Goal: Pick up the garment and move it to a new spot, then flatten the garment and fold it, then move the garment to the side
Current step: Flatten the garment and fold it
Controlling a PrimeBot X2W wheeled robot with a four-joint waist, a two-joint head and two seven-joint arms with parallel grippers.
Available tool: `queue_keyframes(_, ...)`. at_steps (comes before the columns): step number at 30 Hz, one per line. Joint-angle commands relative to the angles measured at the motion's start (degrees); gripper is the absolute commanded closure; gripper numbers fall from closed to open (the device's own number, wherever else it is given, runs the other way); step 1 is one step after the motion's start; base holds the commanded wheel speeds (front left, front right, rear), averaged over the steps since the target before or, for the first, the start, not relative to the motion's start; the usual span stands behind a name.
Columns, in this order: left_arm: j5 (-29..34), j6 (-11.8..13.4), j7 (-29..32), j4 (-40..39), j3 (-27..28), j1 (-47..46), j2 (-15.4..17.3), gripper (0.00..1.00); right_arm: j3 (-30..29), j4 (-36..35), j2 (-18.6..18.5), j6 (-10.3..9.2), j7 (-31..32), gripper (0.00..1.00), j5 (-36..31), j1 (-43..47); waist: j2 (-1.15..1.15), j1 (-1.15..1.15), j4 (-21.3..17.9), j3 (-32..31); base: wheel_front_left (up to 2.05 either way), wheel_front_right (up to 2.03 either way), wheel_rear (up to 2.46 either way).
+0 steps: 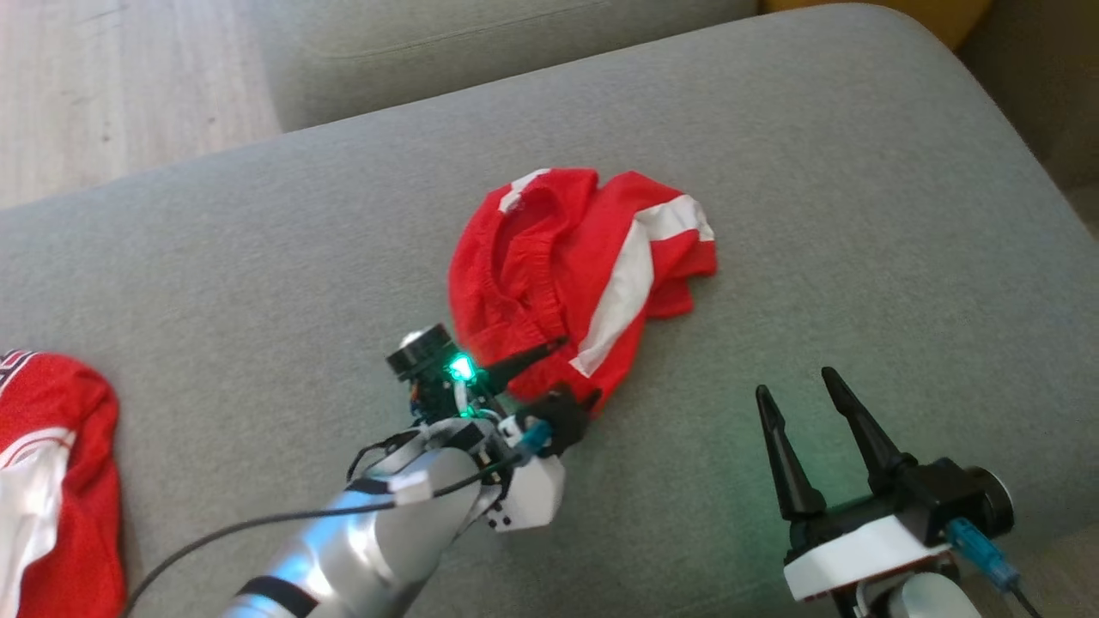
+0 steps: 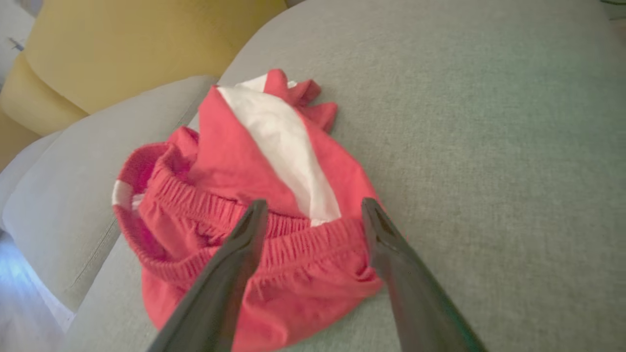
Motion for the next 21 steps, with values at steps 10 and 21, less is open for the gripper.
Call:
queue_keyframes(10, -0.22, -0.66, 7.71, 0.83, -2.06, -6.06, 0.49, 0.00, 1.10, -1.79, -0.68, -0.04, -0.23, 0.00, 0.57, -1.53, 0.00, 0.00, -3.17, 2.10, 0.00, 0.00, 0.00)
queue_keyframes(21, -4.09, -2.12, 10.99, 2.07, -3.98, -5.42, 2.09, 1.00, 0.16, -1.95, 0.30, -0.04, -0.23, 0.00, 0.62, -2.01, 0.00, 0.00, -2.49, 3.16, 0.00, 0.00, 0.00)
